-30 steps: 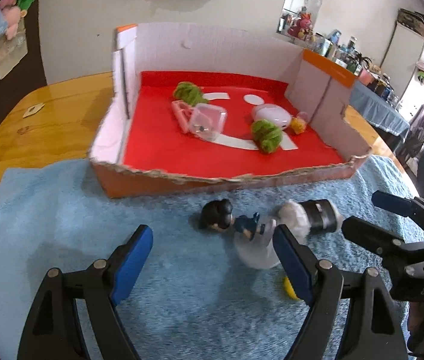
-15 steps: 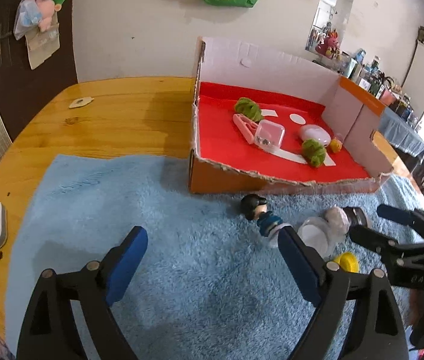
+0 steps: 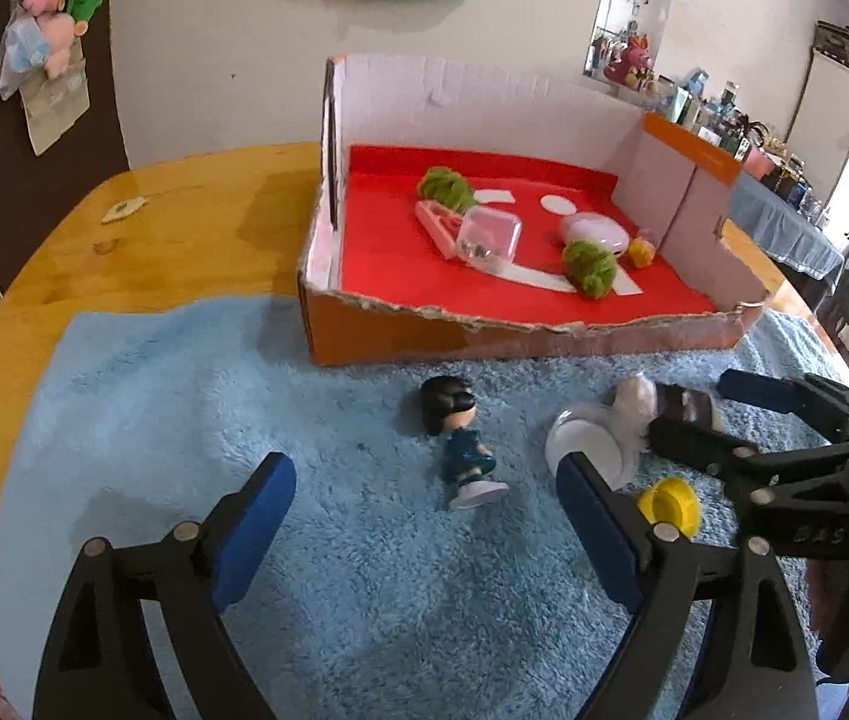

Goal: Organize objects
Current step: 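Grasp the black-haired figurine with the left gripper while the right grasps the black-and-white roll, then lift the figurine and roll and carry both toward the red box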

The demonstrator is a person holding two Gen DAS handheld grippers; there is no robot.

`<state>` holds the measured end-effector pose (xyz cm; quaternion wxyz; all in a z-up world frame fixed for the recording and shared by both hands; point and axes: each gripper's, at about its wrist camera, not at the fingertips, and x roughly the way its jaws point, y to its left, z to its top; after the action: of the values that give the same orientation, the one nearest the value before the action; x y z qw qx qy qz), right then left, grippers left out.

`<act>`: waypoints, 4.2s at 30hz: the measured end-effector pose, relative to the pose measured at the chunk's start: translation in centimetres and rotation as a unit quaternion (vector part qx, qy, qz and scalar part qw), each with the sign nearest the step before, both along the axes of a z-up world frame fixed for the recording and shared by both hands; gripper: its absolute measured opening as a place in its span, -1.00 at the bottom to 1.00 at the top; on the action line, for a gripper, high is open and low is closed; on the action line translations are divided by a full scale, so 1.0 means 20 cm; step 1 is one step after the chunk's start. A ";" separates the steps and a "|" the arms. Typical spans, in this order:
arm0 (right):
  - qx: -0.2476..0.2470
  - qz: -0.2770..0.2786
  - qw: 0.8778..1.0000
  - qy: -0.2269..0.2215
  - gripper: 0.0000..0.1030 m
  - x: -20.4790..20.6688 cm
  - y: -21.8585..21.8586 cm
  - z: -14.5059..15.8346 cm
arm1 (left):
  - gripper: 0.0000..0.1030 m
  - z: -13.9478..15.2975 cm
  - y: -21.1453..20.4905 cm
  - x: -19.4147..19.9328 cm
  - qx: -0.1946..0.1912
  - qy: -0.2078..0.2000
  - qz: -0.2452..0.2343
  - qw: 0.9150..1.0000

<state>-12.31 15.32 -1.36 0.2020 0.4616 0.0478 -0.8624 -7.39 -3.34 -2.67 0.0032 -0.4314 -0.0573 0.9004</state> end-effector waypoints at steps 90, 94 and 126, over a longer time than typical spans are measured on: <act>-0.073 0.060 0.995 0.016 -0.36 0.18 -0.04 0.17 | -0.57 0.16 0.05 0.12 0.030 0.047 -0.052 0.997; -0.076 0.061 0.995 0.019 -0.36 0.19 -0.04 0.19 | -0.57 0.19 0.06 0.13 0.028 0.055 -0.054 0.997; -0.084 0.062 0.994 0.036 -0.36 0.08 -0.05 0.31 | -0.57 0.35 0.09 -0.06 0.028 0.081 -0.061 0.994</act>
<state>-10.76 14.36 4.79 0.2912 0.4078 0.0108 -0.8653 -8.68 -1.59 4.32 0.0749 -0.3596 -0.0556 0.9284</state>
